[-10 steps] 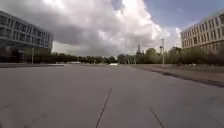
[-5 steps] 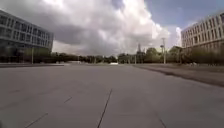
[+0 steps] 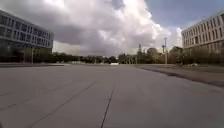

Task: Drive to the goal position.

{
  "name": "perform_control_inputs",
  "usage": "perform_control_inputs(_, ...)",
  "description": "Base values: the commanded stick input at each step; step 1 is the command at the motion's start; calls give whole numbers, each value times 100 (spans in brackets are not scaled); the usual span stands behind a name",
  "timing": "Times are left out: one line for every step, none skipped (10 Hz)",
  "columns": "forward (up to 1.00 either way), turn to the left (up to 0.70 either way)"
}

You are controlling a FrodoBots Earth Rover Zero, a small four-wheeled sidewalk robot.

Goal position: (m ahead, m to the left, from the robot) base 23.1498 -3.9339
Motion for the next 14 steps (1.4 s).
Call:
perform_control_inputs(45, 0)
perform_control_inputs(45, 0)
perform_control_inputs(45, 0)
perform_control_inputs(45, 0)
perform_control_inputs(45, 0)
perform_control_inputs(45, 0)
perform_control_inputs(45, 0)
perform_control_inputs(45, 0)
perform_control_inputs(45, 0)
perform_control_inputs(45, 0)
perform_control_inputs(45, 0)
perform_control_inputs(45, 0)
perform_control_inputs(45, 0)
perform_control_inputs(45, 0)
